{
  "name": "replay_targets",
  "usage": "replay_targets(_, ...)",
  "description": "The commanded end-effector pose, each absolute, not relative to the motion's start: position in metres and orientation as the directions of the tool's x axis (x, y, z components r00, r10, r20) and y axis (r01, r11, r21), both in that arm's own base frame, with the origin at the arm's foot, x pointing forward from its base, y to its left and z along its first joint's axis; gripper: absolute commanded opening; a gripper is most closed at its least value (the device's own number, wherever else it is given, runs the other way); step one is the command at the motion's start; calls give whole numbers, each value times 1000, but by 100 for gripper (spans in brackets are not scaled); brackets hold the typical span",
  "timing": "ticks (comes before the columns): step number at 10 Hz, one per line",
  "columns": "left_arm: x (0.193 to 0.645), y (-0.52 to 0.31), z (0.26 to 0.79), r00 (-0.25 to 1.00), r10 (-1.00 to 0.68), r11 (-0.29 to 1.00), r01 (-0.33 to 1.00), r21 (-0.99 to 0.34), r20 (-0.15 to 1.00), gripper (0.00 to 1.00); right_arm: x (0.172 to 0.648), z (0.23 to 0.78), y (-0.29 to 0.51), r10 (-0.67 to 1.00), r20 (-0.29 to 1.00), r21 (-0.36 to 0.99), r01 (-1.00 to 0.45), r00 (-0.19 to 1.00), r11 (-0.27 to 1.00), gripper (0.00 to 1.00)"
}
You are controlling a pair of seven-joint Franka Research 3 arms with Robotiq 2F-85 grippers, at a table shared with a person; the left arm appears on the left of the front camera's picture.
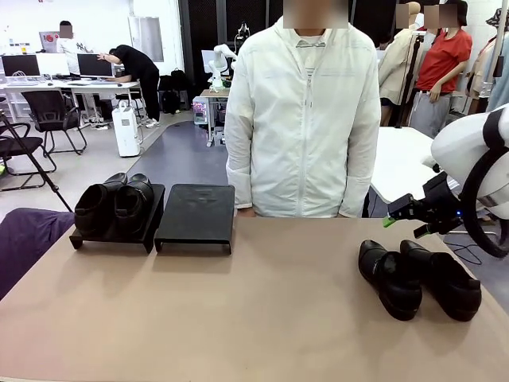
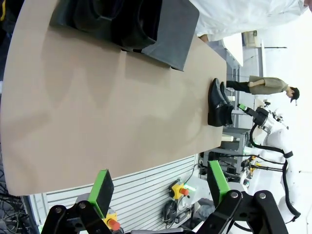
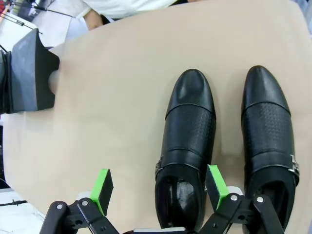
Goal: Organize the shoes by placing them on the stand.
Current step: Pick up one Shoe and place it in the middle of the table.
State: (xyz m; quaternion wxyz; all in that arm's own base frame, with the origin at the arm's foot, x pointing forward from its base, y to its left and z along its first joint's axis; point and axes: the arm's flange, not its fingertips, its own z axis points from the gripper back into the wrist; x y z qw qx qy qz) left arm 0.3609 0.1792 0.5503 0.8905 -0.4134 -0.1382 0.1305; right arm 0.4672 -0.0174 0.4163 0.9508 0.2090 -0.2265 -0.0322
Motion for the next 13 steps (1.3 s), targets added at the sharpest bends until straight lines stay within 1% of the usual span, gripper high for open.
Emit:
replay_targets(1,358,180,550,930,343,627,-120,-770,134,100,471,426,-23,-55,284,309,-37,957,950,100)
replay_targets(2,358,180,550,930,343,627,-120,-770,134,100,464,436,-31,-25,175,187,-8,984,982,100)
replay_targets(3,358,180,550,930,343,627,-120,-770,134,100,458,441,-36,-58,155,157,34,986,987,100)
replay_targets(4,358,180,550,930,343,627,-120,-770,134,100,453,436,-31,-97,156,98,82,983,992,100)
replay_targets(5,358,180,550,930,343,627,-120,-770,134,100,446,425,-23,-73,130,74,63,989,995,100)
replay_targets(7,358,180,550,930,343,627,-120,-770,134,100,449,406,-14,-110,124,139,92,986,986,100)
replay_targets(8,358,180,550,930,343,627,-120,-770,134,100,453,400,-11,-110,107,150,94,988,984,100)
replay_targets(9,358,180,550,930,343,627,-120,-770,134,100,455,395,-6,-105,91,153,90,990,984,100)
replay_targets(11,358,180,550,930,343,627,-120,-770,134,100,463,377,5,-88,15,147,85,996,985,100)
replay_targets(13,358,180,550,930,343,627,-120,-770,134,100,467,361,13,-94,-5,154,93,996,984,100)
